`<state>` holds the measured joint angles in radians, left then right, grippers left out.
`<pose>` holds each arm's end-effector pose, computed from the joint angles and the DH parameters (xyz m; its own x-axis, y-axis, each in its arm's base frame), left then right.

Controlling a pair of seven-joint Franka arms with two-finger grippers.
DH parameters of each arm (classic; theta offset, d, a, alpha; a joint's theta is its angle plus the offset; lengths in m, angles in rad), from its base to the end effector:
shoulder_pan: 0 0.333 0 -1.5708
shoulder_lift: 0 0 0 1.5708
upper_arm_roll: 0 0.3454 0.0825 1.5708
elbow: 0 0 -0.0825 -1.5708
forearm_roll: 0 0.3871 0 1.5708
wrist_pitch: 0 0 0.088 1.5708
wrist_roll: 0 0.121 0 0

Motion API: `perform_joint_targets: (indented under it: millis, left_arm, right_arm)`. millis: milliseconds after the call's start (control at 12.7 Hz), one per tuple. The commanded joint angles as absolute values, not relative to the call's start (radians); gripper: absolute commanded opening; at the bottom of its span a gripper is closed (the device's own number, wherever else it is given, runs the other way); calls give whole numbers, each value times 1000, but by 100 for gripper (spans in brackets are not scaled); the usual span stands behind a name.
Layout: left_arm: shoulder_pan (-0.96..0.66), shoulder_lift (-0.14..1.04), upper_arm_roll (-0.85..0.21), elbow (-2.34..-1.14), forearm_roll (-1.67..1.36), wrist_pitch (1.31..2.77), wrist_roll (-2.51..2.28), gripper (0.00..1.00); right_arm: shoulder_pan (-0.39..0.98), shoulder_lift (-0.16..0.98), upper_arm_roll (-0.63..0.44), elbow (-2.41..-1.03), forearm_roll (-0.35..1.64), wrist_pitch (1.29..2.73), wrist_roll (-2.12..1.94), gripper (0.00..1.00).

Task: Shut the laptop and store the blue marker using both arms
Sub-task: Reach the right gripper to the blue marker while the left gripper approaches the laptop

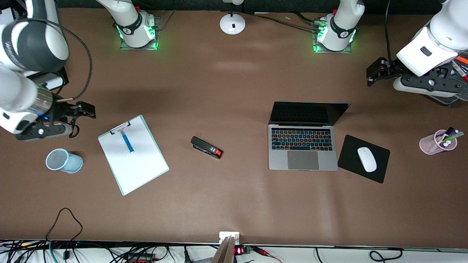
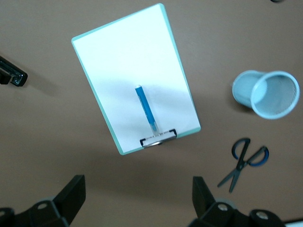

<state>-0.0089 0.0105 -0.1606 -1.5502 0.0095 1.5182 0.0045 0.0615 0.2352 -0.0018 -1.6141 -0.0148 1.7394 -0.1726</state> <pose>0.5474 -0.0920 0.6394 0.9841 -0.1725 -0.0424 -0.1730 -0.9849 -0.0076 0.6288 0.0361 0.4927 0.9664 0.2322 -0.1106 0.2332 -0.9724 -0.0044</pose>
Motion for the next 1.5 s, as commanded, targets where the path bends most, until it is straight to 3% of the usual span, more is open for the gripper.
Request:
perform_joint_targets:
  millis: [0, 79, 236, 394, 552, 946, 1103, 1419]
  left_arm:
    - [2, 46, -163, -1511, 14, 1471, 115, 47]
    - [-2, 55, -163, -1511, 14, 1439, 124, 27]
    - [-8, 67, -163, -1512, 14, 1427, 115, 0]
    - [-8, 77, -163, -1517, 12, 1425, 118, 0]
    - [-9, 94, -163, -1528, -46, 1425, 92, 0]
    - [-20, 112, -230, -1592, -210, 1416, -197, 0]
    - [-20, 77, -288, -1670, -209, 1449, -264, 0]
    - [-14, -69, -402, -1955, -207, 1650, -342, 0]
  right_arm:
    - [61, 248, -3, -1634, -11, 1790, -225, 100]
    - [61, 244, -3, -1670, -11, 1848, -225, 100]
    - [63, 251, -3, -1709, -11, 1905, -282, 100]
    - [57, 264, -3, -1776, -11, 2013, -366, 100]
    - [57, 279, -3, -1857, -11, 2130, -434, 88]
    - [95, 374, -2, -1871, -11, 2227, -511, 71]
    - [95, 412, 11, -1870, -12, 2258, -552, 66]
    - [94, 504, 18, -1861, -14, 2351, -678, 66]
